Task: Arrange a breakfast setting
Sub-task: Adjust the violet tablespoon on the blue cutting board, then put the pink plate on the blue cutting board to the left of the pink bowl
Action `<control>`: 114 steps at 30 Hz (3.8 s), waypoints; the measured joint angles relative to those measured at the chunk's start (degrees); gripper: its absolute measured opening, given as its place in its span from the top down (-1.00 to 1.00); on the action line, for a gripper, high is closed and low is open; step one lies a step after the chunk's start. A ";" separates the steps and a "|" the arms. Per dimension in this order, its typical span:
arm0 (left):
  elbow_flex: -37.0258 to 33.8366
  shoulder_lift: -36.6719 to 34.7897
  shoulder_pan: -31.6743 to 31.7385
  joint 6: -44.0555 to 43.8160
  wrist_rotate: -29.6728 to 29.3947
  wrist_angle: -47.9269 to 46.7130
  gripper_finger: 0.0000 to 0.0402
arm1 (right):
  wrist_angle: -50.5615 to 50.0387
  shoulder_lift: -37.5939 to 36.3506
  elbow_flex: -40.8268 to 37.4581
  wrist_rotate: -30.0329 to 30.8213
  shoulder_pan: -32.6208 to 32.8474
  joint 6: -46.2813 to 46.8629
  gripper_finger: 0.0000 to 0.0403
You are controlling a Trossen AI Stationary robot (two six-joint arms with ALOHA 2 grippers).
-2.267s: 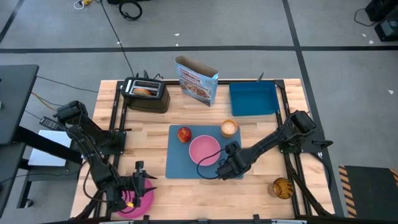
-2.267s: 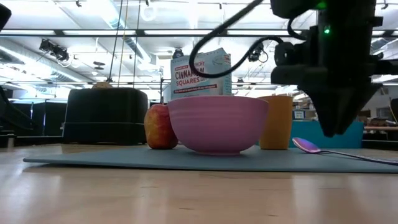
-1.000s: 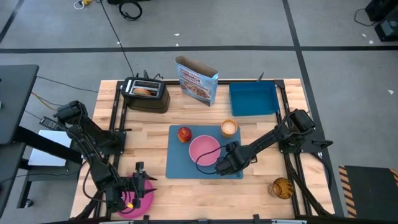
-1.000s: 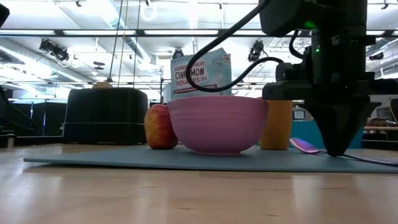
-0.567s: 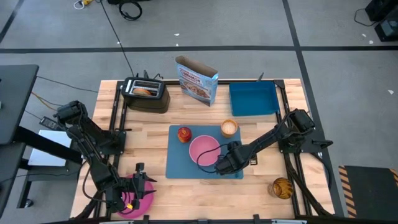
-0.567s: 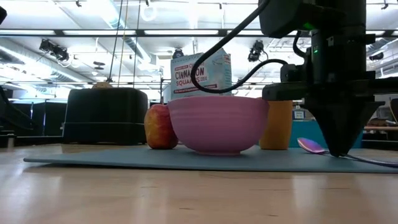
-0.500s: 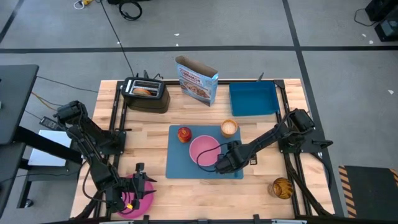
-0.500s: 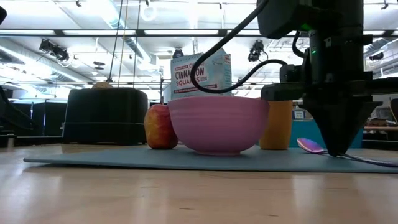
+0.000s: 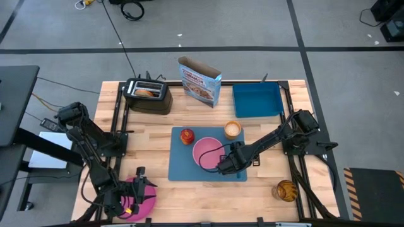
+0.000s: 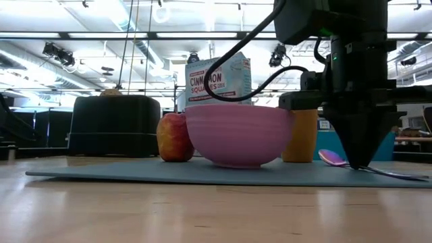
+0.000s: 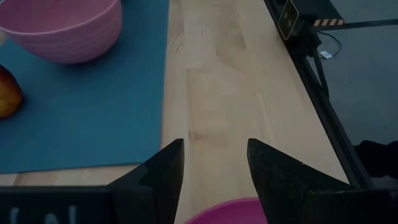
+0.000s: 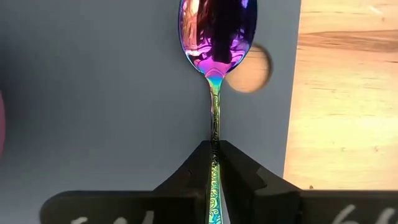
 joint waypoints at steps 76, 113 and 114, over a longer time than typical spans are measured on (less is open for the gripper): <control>1.88 -1.01 4.08 -19.02 30.59 -29.89 0.08 | 12.30 5.84 31.78 31.96 23.56 -27.61 0.45; -8.03 -7.50 10.19 -16.46 40.05 -22.09 0.90 | 14.73 5.77 31.78 33.27 23.76 -32.48 0.45; -8.01 -7.88 10.19 -16.46 40.06 -22.11 0.91 | 14.75 5.77 31.78 33.27 23.76 -32.46 0.45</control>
